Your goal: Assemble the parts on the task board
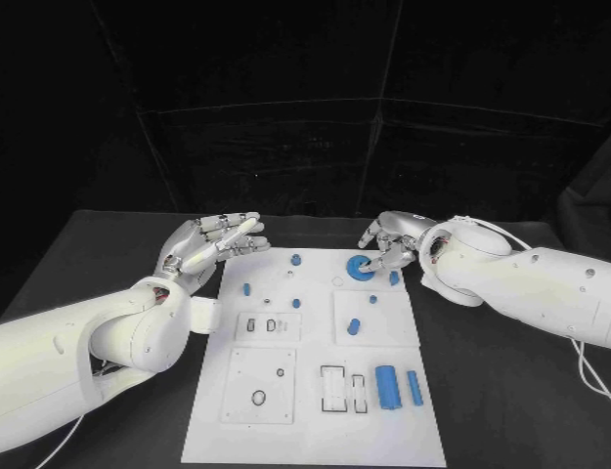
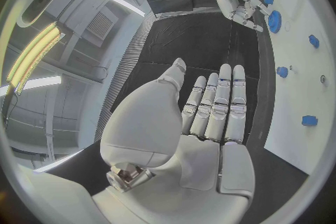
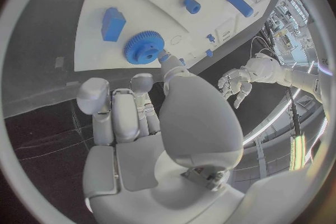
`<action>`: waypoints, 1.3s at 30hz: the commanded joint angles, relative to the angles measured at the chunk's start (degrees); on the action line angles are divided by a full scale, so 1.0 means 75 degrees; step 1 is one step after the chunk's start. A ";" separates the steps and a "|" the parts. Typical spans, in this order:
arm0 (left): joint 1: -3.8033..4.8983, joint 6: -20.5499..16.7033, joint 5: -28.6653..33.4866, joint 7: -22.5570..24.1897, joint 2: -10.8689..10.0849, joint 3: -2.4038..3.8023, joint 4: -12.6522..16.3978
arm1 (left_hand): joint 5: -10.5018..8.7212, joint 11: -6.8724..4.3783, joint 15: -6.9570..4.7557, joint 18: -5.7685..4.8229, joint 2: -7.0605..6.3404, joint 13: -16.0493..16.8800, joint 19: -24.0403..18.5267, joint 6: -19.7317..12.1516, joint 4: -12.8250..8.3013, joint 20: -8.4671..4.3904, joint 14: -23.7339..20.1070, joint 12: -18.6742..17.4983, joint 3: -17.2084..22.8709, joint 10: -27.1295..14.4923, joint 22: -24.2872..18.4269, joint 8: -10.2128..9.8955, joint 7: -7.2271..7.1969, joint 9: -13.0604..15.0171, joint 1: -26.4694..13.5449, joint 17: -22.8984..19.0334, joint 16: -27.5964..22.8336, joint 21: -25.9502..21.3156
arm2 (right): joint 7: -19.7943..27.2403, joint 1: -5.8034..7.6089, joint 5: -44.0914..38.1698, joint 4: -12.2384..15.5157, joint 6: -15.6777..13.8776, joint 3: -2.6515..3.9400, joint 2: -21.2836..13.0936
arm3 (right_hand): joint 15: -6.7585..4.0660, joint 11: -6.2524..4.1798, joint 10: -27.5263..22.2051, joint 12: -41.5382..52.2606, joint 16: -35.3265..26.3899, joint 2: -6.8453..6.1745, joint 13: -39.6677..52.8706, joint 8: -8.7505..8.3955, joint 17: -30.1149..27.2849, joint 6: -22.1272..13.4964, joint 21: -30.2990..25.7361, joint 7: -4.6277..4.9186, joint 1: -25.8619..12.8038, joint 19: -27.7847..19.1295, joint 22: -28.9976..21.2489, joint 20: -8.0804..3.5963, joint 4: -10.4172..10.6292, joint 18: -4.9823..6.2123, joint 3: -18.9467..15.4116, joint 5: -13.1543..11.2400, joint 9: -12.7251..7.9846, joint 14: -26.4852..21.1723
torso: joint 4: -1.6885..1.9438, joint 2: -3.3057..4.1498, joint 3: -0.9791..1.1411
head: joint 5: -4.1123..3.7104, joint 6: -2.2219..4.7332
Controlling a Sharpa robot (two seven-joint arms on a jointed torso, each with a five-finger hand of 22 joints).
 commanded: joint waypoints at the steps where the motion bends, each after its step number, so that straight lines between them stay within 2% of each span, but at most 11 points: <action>1: 0.0013 0.0122 -0.0043 0.0013 0.0007 0.0006 0.0002 | 0.0002 0.0031 0.0011 0.0093 0.0081 -0.0011 0.0061 0.0047 -0.0042 0.0008 0.0044 -0.0045 -0.0002 0.0014 -0.0007 -0.0031 0.0174 -0.0009 -0.0004 -0.0013 -0.0042 -0.0032 | -0.0087 0.0014 -0.0320 0.0009 0.0334 0.0008 0.0026 | 0.0044 0.0004 -0.0011 0.0085 0.0045 -0.0001 0.0085 -0.0005 0.0033 -0.0054 0.0046 -0.0016 0.0127 0.0004 0.0028 0.0056 0.0045 -0.0138 -0.0009 -0.0049 0.0000 0.0219 | 0.0003 0.0004 -0.0005 | -0.0006 -0.0014; 15: 0.0013 0.0136 -0.0043 -0.0006 0.0019 0.0006 -0.0030 | 0.0002 0.0030 0.0012 0.0093 0.0085 -0.0010 0.0061 0.0050 -0.0050 0.0009 0.0042 -0.0051 -0.0002 0.0014 -0.0012 -0.0035 0.0172 -0.0008 -0.0004 -0.0016 -0.0050 -0.0039 | -0.0069 0.0009 -0.0668 0.0097 0.0367 0.0006 0.0029 | 0.0031 -0.0023 0.0120 0.0546 0.0253 0.0073 0.0618 0.0157 0.0374 0.0118 0.0182 -0.0055 0.0310 0.0078 0.0268 0.0052 0.0142 -0.0174 -0.0004 0.0062 0.0038 0.0269 | -0.0009 0.0002 0.0007 | -0.0004 -0.0055; 21: 0.0013 0.0145 -0.0043 -0.0013 0.0025 0.0006 -0.0047 | 0.0002 0.0030 0.0012 0.0093 0.0085 -0.0010 0.0061 0.0050 -0.0050 0.0009 0.0042 -0.0051 -0.0002 0.0014 -0.0012 -0.0035 0.0172 -0.0008 -0.0004 -0.0016 -0.0050 -0.0039 | -0.0054 0.0007 -0.0847 0.0128 0.0329 0.0005 0.0030 | 0.0003 -0.0061 0.0140 0.0702 0.0344 0.0151 0.0820 0.0299 0.0522 0.0284 0.0250 -0.0100 0.0388 0.0104 0.0371 0.0030 0.0134 -0.0189 0.0061 0.0289 0.0061 0.0284 | -0.0003 0.0003 0.0006 | -0.0007 -0.0071; 39: 0.0012 0.0154 -0.0043 -0.0020 0.0045 0.0006 -0.0079 | 0.0002 0.0030 0.0012 0.0093 0.0087 -0.0010 0.0061 0.0052 -0.0057 0.0010 0.0040 -0.0057 -0.0002 0.0013 -0.0016 -0.0040 0.0171 -0.0008 -0.0003 -0.0018 -0.0056 -0.0045 | -0.0054 -0.0003 -0.1090 -0.0034 0.0552 0.0003 0.0154 | -0.0014 -0.0081 0.0139 0.0756 0.0386 0.0207 0.0909 0.0373 0.0592 0.0362 0.0297 -0.0119 0.0487 0.0125 0.0450 0.0014 0.0070 -0.0201 0.0155 0.0271 0.0064 0.0289 | -0.0001 0.0004 0.0004 | -0.0010 -0.0132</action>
